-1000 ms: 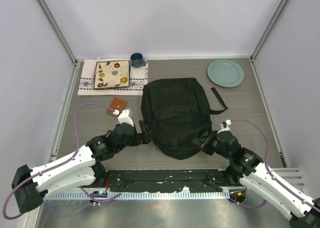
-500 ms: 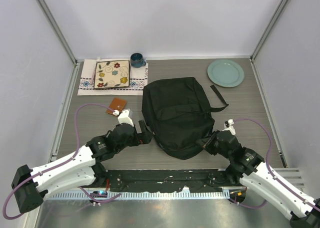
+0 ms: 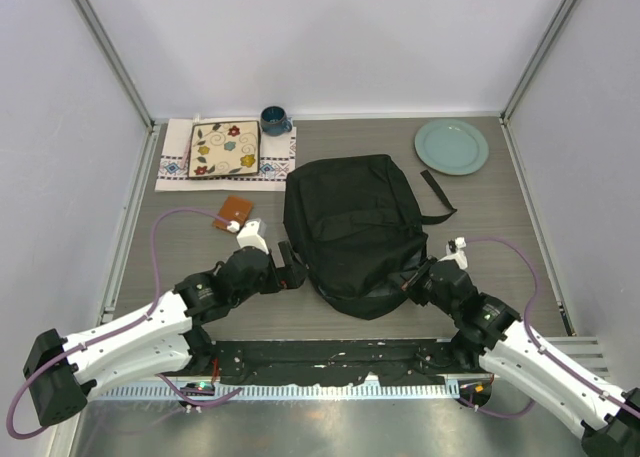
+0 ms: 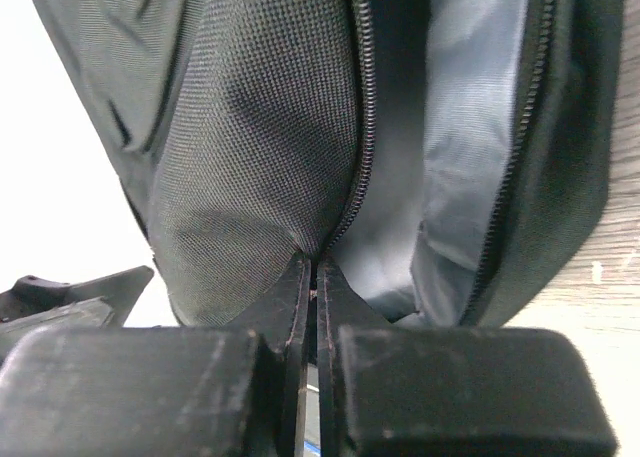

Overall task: Pack the student bag
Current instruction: Adjust the student bag at the center of the board.

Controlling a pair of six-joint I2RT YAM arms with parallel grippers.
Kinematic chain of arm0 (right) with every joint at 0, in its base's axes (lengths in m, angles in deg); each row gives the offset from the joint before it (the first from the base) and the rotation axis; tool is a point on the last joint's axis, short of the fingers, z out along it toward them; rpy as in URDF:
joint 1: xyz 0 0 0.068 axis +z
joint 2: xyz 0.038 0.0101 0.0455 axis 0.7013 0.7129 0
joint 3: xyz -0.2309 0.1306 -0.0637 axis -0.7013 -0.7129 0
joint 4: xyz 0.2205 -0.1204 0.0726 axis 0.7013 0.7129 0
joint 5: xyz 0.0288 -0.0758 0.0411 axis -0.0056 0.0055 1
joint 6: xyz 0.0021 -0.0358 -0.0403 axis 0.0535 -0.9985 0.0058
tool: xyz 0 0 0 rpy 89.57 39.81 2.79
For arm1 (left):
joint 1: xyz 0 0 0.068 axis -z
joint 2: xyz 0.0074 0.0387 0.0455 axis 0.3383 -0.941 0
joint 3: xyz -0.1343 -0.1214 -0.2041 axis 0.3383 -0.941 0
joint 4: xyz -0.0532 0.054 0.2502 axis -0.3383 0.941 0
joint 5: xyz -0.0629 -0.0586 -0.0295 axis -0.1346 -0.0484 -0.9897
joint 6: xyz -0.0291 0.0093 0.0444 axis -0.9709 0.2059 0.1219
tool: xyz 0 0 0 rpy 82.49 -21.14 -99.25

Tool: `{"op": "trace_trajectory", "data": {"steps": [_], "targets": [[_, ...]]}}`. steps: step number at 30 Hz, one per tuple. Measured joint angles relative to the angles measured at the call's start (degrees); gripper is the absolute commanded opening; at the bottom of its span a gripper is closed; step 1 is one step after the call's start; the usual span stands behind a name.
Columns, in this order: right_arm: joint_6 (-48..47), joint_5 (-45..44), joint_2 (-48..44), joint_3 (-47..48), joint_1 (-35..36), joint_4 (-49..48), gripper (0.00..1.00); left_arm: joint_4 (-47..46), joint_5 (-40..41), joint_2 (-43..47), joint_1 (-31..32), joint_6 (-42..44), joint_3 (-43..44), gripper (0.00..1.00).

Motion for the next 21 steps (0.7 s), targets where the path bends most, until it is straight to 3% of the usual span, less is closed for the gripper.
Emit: {"op": "trace_trajectory", "data": {"steps": [6,16,21], "targets": [[-1.1,0.0,2.4,0.0,0.0,0.2,0.01,-0.7,-0.1,0.0,0.0,-0.2,-0.8,0.99],[-0.6,-1.1,-2.4,-1.6,0.1,-0.2,0.01,-2.6,-1.2,-1.4,0.0,-0.7,-1.4,1.00],[-0.5,-3.4,1.4,-1.6,0.1,-4.0,0.01,-3.0,-1.7,-2.1,0.0,-1.1,-1.4,1.00]]}}
